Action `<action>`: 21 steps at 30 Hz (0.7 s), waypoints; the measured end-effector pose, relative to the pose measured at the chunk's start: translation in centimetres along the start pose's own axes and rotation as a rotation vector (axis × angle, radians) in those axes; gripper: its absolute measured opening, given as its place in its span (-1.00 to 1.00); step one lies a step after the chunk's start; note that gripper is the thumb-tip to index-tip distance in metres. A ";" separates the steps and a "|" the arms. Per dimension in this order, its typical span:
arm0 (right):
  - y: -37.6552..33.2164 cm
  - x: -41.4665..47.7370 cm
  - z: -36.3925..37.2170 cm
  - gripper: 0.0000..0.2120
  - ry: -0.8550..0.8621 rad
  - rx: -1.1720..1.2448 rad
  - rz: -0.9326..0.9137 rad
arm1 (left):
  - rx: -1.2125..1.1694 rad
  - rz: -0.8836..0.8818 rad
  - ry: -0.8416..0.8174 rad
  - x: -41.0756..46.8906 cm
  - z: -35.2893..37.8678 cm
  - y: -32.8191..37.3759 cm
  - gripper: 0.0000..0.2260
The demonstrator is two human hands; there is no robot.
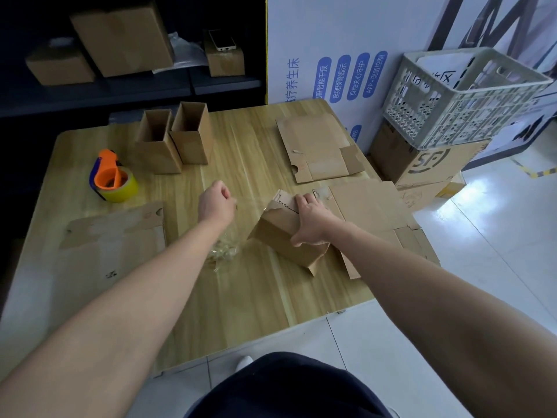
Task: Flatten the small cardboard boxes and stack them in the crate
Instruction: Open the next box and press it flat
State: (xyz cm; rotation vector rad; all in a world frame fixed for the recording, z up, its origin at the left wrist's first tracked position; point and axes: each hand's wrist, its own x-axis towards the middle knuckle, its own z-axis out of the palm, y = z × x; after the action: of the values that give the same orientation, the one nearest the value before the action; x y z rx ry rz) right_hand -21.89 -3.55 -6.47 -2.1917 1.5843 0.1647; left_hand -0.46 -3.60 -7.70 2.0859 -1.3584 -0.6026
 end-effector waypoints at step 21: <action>-1.8 -0.5 -0.6 0.01 0.018 0.043 -0.011 | -0.707 -0.172 -0.488 -2.2 0.5 1.4 -0.84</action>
State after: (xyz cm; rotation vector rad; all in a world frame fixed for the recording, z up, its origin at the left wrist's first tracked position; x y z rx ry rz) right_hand -20.49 -2.90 -5.33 -2.1747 1.5707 0.1068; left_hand -2.53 -2.08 -6.98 1.5217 -0.9811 -1.4920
